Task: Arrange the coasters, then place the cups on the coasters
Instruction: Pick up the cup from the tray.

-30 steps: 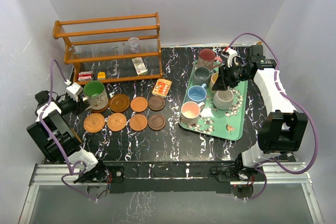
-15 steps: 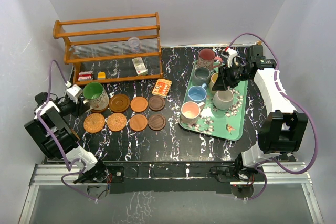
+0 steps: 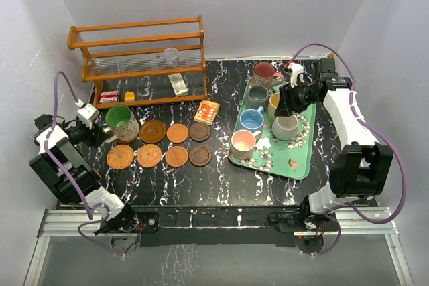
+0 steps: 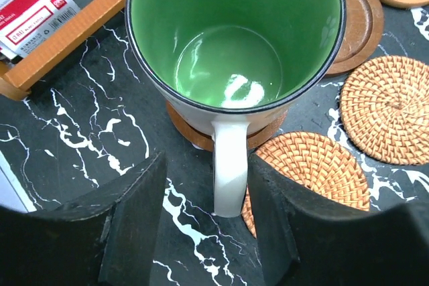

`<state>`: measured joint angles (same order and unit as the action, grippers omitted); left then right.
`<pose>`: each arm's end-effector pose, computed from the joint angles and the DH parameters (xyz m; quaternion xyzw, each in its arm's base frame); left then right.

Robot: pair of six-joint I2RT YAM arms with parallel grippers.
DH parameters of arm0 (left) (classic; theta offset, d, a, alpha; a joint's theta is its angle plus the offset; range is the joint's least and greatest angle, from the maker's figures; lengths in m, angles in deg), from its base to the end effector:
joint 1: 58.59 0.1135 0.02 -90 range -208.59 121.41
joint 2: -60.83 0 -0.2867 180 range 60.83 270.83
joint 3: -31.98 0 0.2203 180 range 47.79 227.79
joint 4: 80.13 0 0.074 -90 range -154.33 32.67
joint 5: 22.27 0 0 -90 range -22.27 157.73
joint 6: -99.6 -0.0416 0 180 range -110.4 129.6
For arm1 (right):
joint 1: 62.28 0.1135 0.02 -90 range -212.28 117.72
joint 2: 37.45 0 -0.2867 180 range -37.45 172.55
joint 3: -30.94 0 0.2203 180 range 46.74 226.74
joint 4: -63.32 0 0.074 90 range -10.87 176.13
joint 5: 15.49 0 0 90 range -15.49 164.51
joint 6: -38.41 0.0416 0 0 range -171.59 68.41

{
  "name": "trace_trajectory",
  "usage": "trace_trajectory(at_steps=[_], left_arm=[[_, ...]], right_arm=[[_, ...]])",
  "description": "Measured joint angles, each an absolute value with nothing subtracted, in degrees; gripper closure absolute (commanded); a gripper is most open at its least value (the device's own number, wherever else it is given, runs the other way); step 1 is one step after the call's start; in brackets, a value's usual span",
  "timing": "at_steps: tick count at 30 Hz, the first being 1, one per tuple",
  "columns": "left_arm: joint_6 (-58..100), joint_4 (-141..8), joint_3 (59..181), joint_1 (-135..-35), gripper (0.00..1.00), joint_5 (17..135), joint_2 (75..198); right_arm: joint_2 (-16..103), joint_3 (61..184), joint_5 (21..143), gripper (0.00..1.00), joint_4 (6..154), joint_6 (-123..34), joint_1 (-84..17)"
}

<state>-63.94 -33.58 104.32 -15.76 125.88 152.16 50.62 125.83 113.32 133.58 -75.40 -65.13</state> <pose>0.2255 0.1608 0.2411 0.3254 0.7964 -0.0930 0.5012 0.2776 0.0123 0.3310 -0.2420 0.8888 0.2647 0.2854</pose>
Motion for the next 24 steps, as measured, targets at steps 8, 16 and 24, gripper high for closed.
trace_trajectory(at_steps=[8, 16, 24], left_arm=[[-59.5, -29.0, 107.8, -15.7, 0.28, 125.7, 145.9], [-44.8, -29.7, 108.7, -20.9, 0.25, 120.9, 137.3], [-26.8, -33.5, 110.9, -41.8, 0.22, 109.2, 133.8]], right_arm=[[48.8, 124.5, 104.7, 0.5, 131.8, -75.2, -64.1], [48.8, 124.5, 101.9, 0.49, 131.1, -75.3, -60.7], [50.8, 125.3, 98.4, 0.5, 129.6, -74.6, -50.8]])
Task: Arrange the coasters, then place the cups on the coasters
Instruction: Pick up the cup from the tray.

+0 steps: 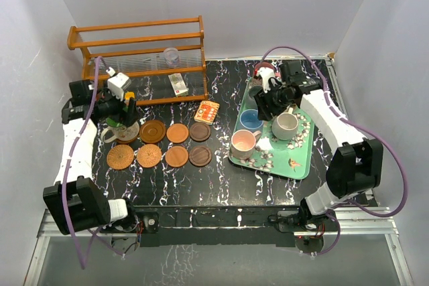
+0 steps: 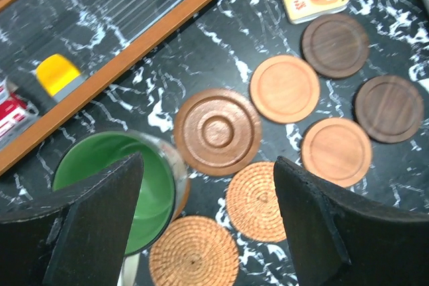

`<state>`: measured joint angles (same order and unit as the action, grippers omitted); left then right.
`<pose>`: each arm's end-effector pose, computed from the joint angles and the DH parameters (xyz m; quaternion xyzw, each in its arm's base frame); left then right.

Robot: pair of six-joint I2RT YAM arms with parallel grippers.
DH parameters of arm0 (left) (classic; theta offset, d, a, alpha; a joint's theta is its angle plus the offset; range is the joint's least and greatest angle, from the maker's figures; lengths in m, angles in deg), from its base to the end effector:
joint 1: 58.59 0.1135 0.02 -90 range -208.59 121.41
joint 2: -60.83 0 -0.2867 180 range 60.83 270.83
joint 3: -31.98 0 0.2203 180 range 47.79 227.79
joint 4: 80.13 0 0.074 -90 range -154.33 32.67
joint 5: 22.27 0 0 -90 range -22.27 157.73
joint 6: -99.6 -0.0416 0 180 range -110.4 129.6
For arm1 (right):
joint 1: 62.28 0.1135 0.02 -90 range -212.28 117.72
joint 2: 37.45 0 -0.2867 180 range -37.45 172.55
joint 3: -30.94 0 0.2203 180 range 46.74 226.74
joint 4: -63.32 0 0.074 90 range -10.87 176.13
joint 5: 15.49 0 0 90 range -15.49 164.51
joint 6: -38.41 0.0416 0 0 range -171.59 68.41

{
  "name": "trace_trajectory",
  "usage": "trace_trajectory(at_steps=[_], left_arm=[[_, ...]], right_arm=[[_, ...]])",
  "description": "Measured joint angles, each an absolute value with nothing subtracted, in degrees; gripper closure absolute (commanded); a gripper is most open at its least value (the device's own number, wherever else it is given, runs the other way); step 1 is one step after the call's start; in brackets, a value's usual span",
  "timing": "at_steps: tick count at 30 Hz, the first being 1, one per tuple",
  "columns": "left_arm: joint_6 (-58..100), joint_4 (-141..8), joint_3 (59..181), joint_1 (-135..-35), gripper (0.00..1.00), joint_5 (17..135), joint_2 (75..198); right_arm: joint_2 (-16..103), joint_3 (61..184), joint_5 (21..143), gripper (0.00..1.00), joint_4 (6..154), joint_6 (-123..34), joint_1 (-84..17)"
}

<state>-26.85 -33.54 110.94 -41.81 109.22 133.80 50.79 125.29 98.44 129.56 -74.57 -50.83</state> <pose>0.2329 0.0415 0.3422 0.2910 0.8118 -0.1126 0.4935 0.2770 0.0733 0.3264 -0.3308 0.8871 0.1740 0.2710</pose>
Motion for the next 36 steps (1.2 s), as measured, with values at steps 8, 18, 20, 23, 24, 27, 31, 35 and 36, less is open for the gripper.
trace_trajectory(at_steps=[8, 18, 20, 23, 24, 27, 31, 35, 36], left_arm=[[-15.8, -37.4, 112.0, -52.2, 0.15, 104.2, 134.9], [-15.4, -38.8, 111.9, -63.6, 0.11, 101.2, 137.9], [-16.4, -38.8, 111.8, -65.2, 0.11, 101.1, 138.5], [-17.8, -38.7, 111.3, -66.8, 0.11, 101.2, 138.6], [-18.1, -38.8, 111.1, -67.2, 0.11, 101.3, 138.6], [-18.8, -39.2, 109.5, -67.9, 0.1, 101.6, 138.3], [-18.9, -39.9, 107.2, -68.1, 0.1, 101.6, 137.2], [-19.0, -40.6, 106.3, -68.1, 0.1, 101.6, 135.9], [-19.0, -40.8, 106.2, -68.1, 0.1, 101.6, 135.7]], right_arm=[[53.4, 124.9, 91.9, 0.5, 124.9, -68.8, -47.6], [51.8, 118.2, 95.7, 0.46, 123.3, -71.2, -44.6], [50.3, 116.9, 95.8, 0.45, 123.9, -73.0, -42.6], [49.0, 116.6, 95.6, 0.45, 124.4, -75.8, -39.8], [48.8, 116.6, 95.6, 0.45, 124.4, -76.8, -38.8], [48.9, 116.6, 94.8, 0.45, 124.4, -78.1, -37.3], [49.3, 116.7, 89.2, 0.46, 122.6, -76.5, -37.2], [50.8, 117.4, 82.9, 0.46, 120.6, -72.8, -37.4], [51.1, 117.5, 81.8, 0.47, 120.1, -72.0, -37.6]])
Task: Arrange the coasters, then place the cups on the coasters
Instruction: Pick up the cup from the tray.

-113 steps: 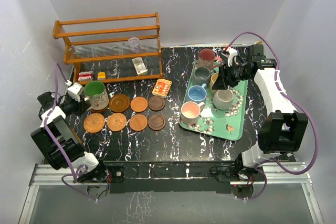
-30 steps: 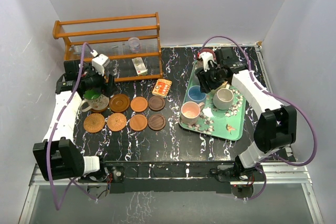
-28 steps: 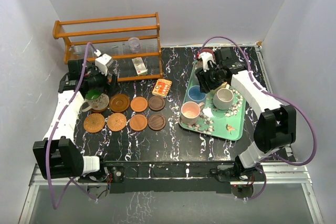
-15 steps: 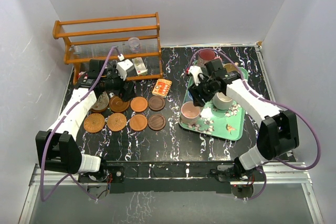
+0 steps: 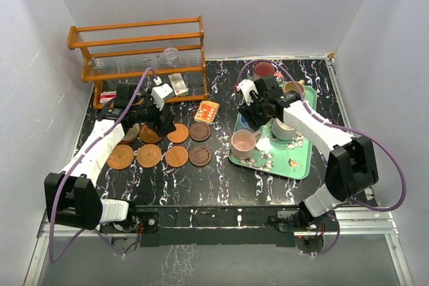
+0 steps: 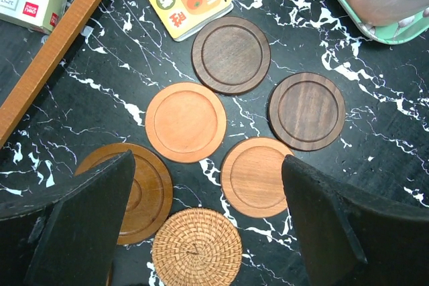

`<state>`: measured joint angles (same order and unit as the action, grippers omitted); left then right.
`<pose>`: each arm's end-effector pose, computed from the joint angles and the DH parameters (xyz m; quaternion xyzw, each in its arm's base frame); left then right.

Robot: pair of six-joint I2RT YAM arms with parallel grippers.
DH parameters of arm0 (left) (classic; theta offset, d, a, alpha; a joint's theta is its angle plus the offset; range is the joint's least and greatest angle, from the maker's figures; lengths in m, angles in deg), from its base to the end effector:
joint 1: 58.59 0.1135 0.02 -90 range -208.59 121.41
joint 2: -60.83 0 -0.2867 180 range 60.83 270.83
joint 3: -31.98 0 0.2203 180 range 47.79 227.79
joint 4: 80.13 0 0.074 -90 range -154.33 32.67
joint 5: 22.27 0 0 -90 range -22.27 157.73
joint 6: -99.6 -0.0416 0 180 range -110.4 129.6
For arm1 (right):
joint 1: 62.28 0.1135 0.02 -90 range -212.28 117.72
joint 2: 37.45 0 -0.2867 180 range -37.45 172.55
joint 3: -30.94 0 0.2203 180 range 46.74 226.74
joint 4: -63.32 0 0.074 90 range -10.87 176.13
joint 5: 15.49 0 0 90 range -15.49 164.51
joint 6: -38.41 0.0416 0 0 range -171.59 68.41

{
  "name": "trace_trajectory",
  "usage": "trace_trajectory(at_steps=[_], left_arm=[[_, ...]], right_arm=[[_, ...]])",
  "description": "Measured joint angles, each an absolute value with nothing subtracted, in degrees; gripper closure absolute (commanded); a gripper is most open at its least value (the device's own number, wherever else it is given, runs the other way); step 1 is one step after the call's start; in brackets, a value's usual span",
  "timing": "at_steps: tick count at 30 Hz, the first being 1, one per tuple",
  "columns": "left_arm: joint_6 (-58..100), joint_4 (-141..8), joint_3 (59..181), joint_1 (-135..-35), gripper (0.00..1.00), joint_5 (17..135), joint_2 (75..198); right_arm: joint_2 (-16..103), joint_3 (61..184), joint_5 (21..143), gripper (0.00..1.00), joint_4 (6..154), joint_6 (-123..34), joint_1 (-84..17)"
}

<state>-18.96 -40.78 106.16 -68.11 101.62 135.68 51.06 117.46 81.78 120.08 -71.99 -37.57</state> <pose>0.2412 -0.0640 0.3179 0.3992 0.7794 -0.1937 0.4422 0.2635 0.1271 0.2939 -0.3844 0.8810 0.0711 0.2663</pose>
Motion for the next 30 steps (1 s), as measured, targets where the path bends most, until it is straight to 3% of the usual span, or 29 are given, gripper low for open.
trace_trajectory(at_steps=[14, 30], left_arm=[[-19.4, -42.0, 105.0, -68.5, 0.09, 101.6, 135.1], [-19.9, -42.0, 105.0, -69.0, 0.08, 101.6, 135.1]], right_arm=[[56.5, 117.5, 75.3, 0.53, 117.6, -63.4, -41.5], [62.5, 121.4, 73.7, 0.9, 117.1, -60.3, -42.0]])
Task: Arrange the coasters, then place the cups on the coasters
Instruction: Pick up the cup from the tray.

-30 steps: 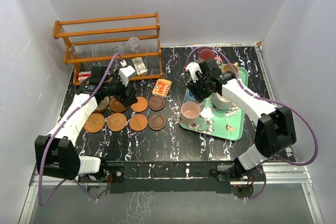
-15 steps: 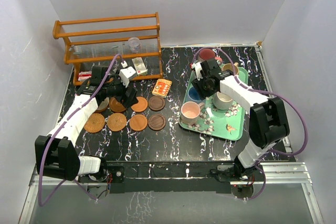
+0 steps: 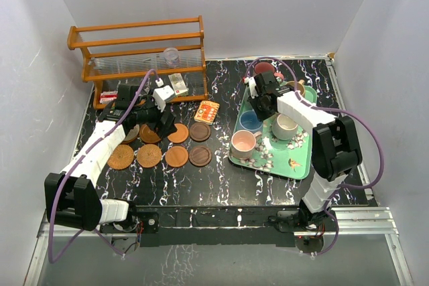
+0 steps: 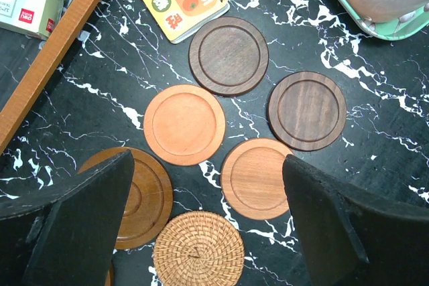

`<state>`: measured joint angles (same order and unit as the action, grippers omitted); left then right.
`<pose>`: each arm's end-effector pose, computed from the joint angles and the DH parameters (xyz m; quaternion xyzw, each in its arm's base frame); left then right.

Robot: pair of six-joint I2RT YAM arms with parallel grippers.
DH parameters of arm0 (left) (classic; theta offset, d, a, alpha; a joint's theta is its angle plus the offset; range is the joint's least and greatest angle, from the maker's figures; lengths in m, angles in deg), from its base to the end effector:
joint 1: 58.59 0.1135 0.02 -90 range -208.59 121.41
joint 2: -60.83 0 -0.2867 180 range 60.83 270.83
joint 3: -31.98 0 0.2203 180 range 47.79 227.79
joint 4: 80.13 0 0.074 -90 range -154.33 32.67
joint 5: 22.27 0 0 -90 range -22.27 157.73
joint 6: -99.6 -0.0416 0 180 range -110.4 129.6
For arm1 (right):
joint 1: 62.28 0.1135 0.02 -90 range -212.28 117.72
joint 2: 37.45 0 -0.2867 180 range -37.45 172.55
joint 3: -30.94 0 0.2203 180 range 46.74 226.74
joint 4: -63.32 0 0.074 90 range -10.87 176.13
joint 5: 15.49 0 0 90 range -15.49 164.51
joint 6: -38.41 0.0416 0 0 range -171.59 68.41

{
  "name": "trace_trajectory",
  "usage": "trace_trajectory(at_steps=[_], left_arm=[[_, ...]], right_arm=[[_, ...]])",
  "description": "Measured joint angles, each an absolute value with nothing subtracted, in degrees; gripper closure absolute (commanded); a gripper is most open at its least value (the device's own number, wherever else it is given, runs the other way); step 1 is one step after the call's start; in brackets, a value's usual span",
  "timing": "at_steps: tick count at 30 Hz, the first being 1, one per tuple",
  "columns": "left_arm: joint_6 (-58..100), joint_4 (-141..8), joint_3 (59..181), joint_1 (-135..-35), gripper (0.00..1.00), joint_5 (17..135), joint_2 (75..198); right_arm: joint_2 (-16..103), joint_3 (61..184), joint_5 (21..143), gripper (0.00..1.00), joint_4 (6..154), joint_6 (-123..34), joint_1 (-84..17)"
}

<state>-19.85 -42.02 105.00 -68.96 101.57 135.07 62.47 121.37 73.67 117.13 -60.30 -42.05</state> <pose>0.2382 -0.0671 0.3159 0.4116 0.7706 -0.1916 0.4473 0.3179 0.1165 0.2563 -0.2415 0.9425 0.0161 0.2304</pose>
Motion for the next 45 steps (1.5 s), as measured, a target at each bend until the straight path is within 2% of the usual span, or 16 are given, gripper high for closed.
trace_trajectory(at_steps=[6, 35, 45], left_arm=[[-20.4, -42.0, 105.0, -69.3, 0.08, 101.5, 135.1], [-26.4, -39.4, 108.6, -69.7, 0.08, 108.4, 135.8], [-29.0, -36.5, 113.4, -69.7, 0.11, 115.3, 136.6]], right_arm=[[64.1, 123.6, 74.1, 1.0, 118.4, -61.4, -42.1], [64.5, 135.4, 79.6, 1.0, 125.7, -74.5, -42.0], [62.7, 145.0, 90.0, 1.0, 131.0, -80.5, -42.1]])
